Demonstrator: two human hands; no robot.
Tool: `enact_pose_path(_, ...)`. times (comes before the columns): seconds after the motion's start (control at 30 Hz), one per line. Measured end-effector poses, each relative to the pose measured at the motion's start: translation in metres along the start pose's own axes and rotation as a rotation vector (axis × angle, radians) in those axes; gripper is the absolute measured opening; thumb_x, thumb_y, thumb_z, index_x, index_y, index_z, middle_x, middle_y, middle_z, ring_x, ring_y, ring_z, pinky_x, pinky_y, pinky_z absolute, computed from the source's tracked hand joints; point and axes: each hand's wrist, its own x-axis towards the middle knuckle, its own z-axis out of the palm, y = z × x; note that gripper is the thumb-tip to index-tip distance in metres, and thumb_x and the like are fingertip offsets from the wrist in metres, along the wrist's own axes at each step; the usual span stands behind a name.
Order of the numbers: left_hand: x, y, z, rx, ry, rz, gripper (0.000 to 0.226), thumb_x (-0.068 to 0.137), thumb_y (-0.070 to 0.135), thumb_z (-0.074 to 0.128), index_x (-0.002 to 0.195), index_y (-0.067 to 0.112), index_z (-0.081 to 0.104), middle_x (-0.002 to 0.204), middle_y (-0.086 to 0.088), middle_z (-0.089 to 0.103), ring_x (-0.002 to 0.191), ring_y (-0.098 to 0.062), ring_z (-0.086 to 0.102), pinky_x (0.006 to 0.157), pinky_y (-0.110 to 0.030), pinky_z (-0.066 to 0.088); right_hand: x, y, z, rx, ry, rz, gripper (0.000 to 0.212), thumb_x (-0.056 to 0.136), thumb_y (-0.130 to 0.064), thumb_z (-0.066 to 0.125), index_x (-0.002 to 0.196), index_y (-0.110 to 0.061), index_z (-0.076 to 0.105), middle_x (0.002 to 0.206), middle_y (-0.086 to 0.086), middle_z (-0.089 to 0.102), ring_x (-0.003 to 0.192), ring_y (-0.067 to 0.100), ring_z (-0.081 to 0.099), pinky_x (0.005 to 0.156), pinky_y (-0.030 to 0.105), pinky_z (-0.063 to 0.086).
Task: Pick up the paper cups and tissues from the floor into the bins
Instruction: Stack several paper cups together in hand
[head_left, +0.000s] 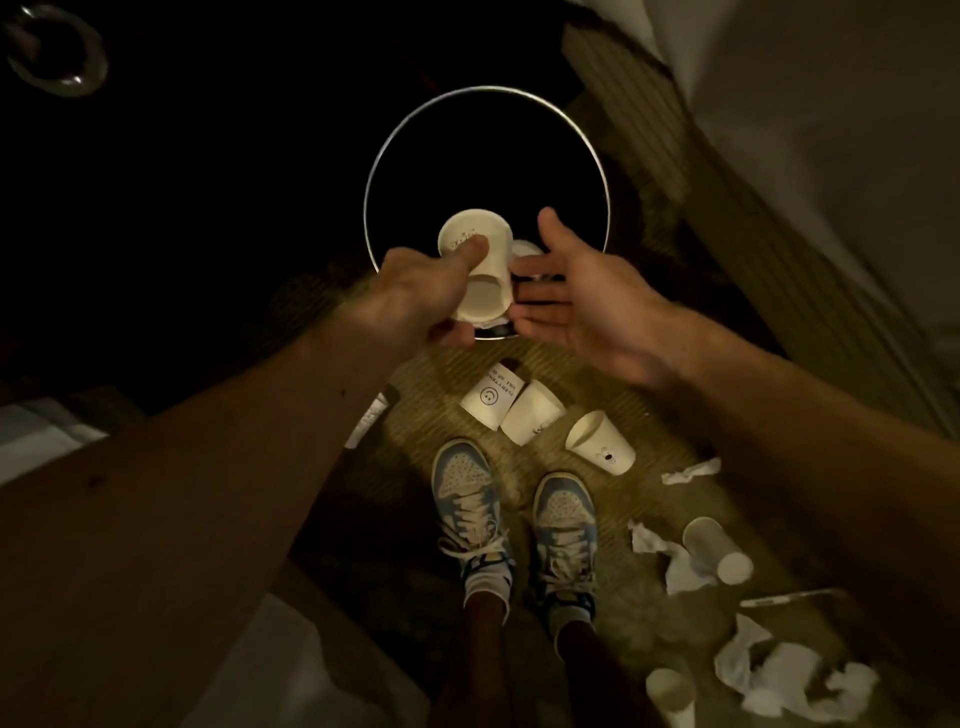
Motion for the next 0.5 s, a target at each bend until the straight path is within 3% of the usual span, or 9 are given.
enact_pose_path(0.1, 0.008, -0.004, 0.007, 0.01, -0.04, 0.005, 0.048, 0.09, 0.048, 0.066, 0.111, 0.005, 0.061, 0.09, -0.009, 0.068, 0.057, -0.018, 0.069, 0.044, -0.023, 0.052, 0.003, 0.007, -0.005, -0.016, 0.004, -0.016, 0.063, 0.096, -0.061, 0.036, 0.137, -0.014, 0.048, 0.116, 0.003, 0.061, 0.107, 0.018, 0.062, 0.09, 0.029, 0.051)
enact_pose_path(0.17, 0.005, -0.012, 0.006, -0.019, -0.065, 0.022, 0.038, 0.093, 0.039, 0.065, 0.109, 0.005, 0.061, 0.085, -0.007, 0.068, 0.05, -0.015, 0.068, 0.042, -0.021, 0.05, -0.002, 0.016, -0.007, -0.042, 0.017, -0.044, 0.06, 0.097, -0.058, 0.037, 0.143, -0.019, 0.04, 0.118, -0.003, 0.056, 0.109, 0.018, 0.06, 0.094, 0.032, 0.049)
enact_pose_path(0.23, -0.002, -0.023, 0.003, -0.065, -0.015, 0.077, 0.027, 0.094, 0.033, 0.065, 0.099, 0.006, 0.064, 0.079, -0.005, 0.068, 0.044, -0.013, 0.066, 0.043, -0.022, 0.051, -0.011, 0.024, -0.008, -0.084, 0.098, -0.1, 0.053, 0.098, -0.052, 0.041, 0.141, -0.02, 0.044, 0.116, -0.004, 0.057, 0.104, 0.016, 0.061, 0.093, 0.033, 0.049)
enact_pose_path(0.33, -0.019, -0.046, -0.005, -0.181, 0.114, 0.192, 0.019, 0.095, 0.026, 0.064, 0.089, 0.008, 0.065, 0.058, 0.004, 0.064, 0.041, -0.013, 0.061, 0.043, -0.024, 0.05, -0.034, 0.038, -0.009, -0.078, 0.264, -0.214, 0.028, 0.099, -0.04, 0.047, 0.101, -0.018, 0.064, 0.079, -0.003, 0.063, 0.066, 0.005, 0.057, 0.063, 0.026, 0.043)
enact_pose_path(0.4, -0.029, -0.071, -0.021, -0.216, 0.168, 0.224, 0.02, 0.094, 0.023, 0.062, 0.082, 0.007, 0.065, 0.05, 0.009, 0.057, 0.042, -0.008, 0.055, 0.041, -0.022, 0.046, -0.047, 0.05, 0.003, -0.148, 0.289, -0.245, 0.03, 0.099, -0.037, 0.049, 0.082, -0.017, 0.065, 0.061, -0.005, 0.057, 0.054, 0.005, 0.05, 0.053, 0.02, 0.039)
enact_pose_path(0.5, -0.034, -0.125, -0.057, -0.252, 0.274, 0.085, 0.015, 0.093, 0.022, 0.061, 0.083, 0.015, 0.07, 0.071, 0.008, 0.066, 0.059, -0.007, 0.06, 0.049, -0.025, 0.046, -0.046, 0.08, 0.047, -0.271, 0.162, -0.159, 0.033, 0.099, -0.03, 0.049, 0.077, -0.011, 0.065, 0.062, 0.003, 0.058, 0.05, 0.006, 0.05, 0.045, 0.014, 0.039)
